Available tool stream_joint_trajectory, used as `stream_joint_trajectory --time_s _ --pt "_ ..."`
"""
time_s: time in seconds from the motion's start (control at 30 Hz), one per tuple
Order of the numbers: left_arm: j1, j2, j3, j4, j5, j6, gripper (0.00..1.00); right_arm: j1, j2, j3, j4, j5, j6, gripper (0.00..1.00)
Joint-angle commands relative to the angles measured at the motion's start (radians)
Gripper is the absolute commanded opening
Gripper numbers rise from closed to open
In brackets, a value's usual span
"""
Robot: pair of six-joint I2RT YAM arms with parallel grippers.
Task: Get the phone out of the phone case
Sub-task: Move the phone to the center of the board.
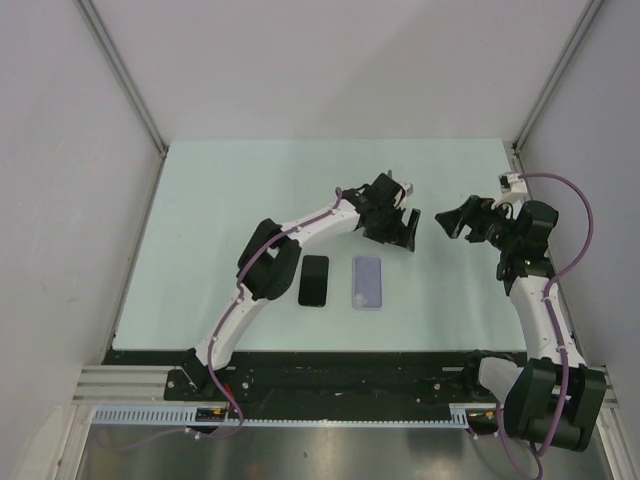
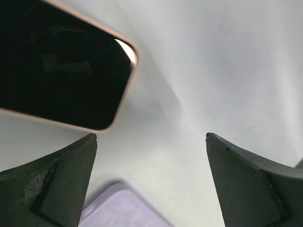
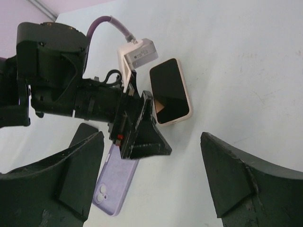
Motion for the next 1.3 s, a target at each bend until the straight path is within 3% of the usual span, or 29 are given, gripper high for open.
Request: stream_joint_trajectory --time_s 0.0,0.13,0.3,0.47,0.63,0.77,0.93,1.27 --pt "-0.036 0.043 0.110 0.053 0.152 -0.030 1.00 -0.019 -0.008 0.008 0.033 0.031 0.003 0.87" --pt "-0.010 0.017 0.136 0.058 0.187 -0.028 1.00 -0.031 0.010 0.008 0.024 0.040 -0.015 0.88" --pt "0.036 -0.129 0.082 0.070 0.239 -0.019 1.00 -0.028 0.044 0.008 0.030 0.056 -0.051 0.87" --pt "0.102 -0.302 -0.060 0.089 0.299 0.034 1.00 -0.010 0.076 0.009 0.055 0.050 -0.100 0.87" --pt "0.203 -0.492 -0.232 0.089 0.304 0.163 1.00 0.075 0.148 0.090 -0.028 0.066 -0.213 0.87" --pt "0.325 -0.584 -0.349 0.089 0.353 0.214 1.00 0.144 0.268 0.210 -0.092 0.076 -0.285 0.87" --pt "0.517 -0.643 -0.499 0.087 0.560 0.272 1.00 0.223 0.469 0.369 -0.241 0.057 -0.446 0.87" --pt "0.709 -0.833 -0.691 0.087 0.560 0.444 1.00 0.365 0.762 0.583 -0.312 0.232 -0.531 0.89"
